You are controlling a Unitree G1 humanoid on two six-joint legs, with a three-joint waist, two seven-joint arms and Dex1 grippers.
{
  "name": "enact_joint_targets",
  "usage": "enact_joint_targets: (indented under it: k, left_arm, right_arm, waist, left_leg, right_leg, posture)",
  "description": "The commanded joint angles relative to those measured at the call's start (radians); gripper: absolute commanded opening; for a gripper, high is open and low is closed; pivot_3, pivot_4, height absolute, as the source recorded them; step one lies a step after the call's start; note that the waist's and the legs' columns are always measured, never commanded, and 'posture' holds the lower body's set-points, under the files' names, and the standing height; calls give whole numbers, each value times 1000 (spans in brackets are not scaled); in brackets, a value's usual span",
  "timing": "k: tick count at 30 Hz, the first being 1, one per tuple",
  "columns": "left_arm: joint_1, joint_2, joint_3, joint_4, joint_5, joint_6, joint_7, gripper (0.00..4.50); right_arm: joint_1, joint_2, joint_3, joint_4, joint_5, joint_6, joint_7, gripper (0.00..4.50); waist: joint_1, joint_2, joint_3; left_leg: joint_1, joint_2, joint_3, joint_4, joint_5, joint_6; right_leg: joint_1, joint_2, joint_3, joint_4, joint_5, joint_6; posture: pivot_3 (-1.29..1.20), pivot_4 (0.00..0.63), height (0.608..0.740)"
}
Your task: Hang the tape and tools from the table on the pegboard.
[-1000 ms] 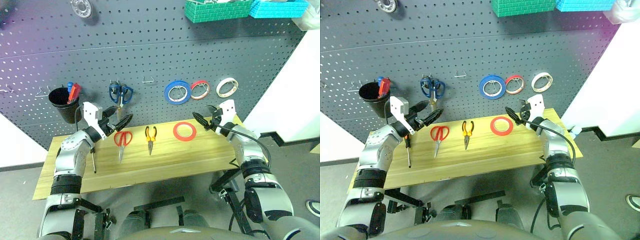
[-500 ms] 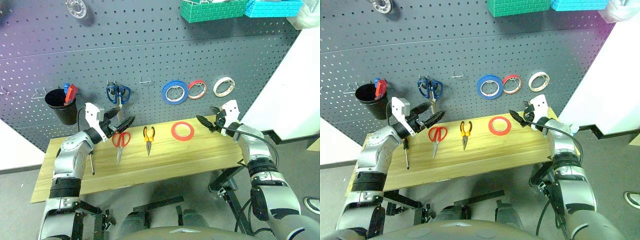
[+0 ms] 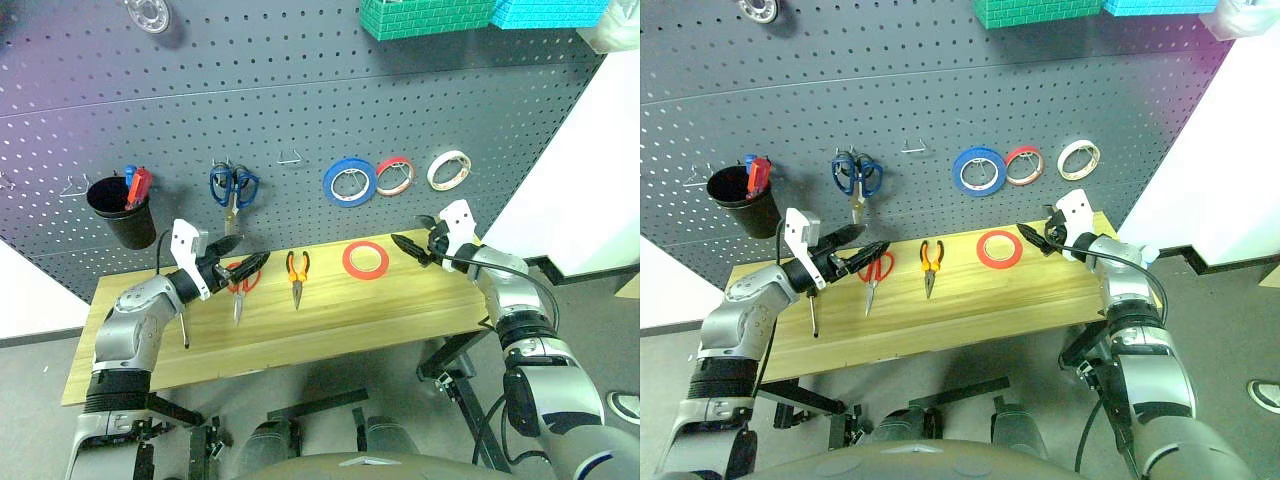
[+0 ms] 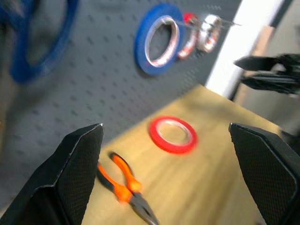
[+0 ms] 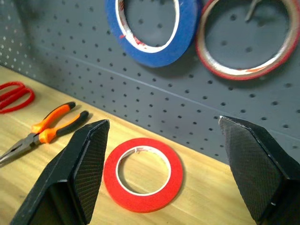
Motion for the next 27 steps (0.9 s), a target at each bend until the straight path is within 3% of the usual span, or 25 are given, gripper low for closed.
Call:
enact_joint_targets:
  k: [1, 7, 20, 27]
  left_arm:
    - [-17, 39, 11, -91, -42, 68, -1, 4488]
    - [-32, 131, -66, -184, 1, 136, -33, 4488]
    - [-36, 101, -142, -260, 55, 111, 18, 4488]
    - [-5, 80, -126, -299, 38, 121, 52, 4488]
  right_arm:
    - [-41, 21, 25, 10, -22, -39, 4, 3906]
    - [-76, 51, 43, 70, -38, -68, -5, 3906]
    - [-135, 94, 61, 168, -70, -105, -14, 3906]
    - [-184, 83, 152, 221, -182, -124, -8, 3906]
  waist:
    - [1, 0, 6]
    - [24, 2, 16]
    - [48, 0, 27]
    - [47, 0, 38]
  left_leg:
    - [0, 0, 0, 0, 0, 0]
    - [0, 0, 0, -5, 0, 1]
    - [-1, 0, 3, -14, 1, 0]
    - [0, 0, 5, -13, 1, 0]
  right_leg:
    - [0, 0, 0, 0, 0, 0]
    - [-1, 0, 0, -4, 0, 0]
    - [-4, 0, 2, -9, 0, 0]
    - [-5, 0, 3, -9, 0, 0]
  posture:
    - [-35, 128, 740]
    - [-19, 126, 740]
    - [-18, 140, 740]
    - [-6, 161, 740]
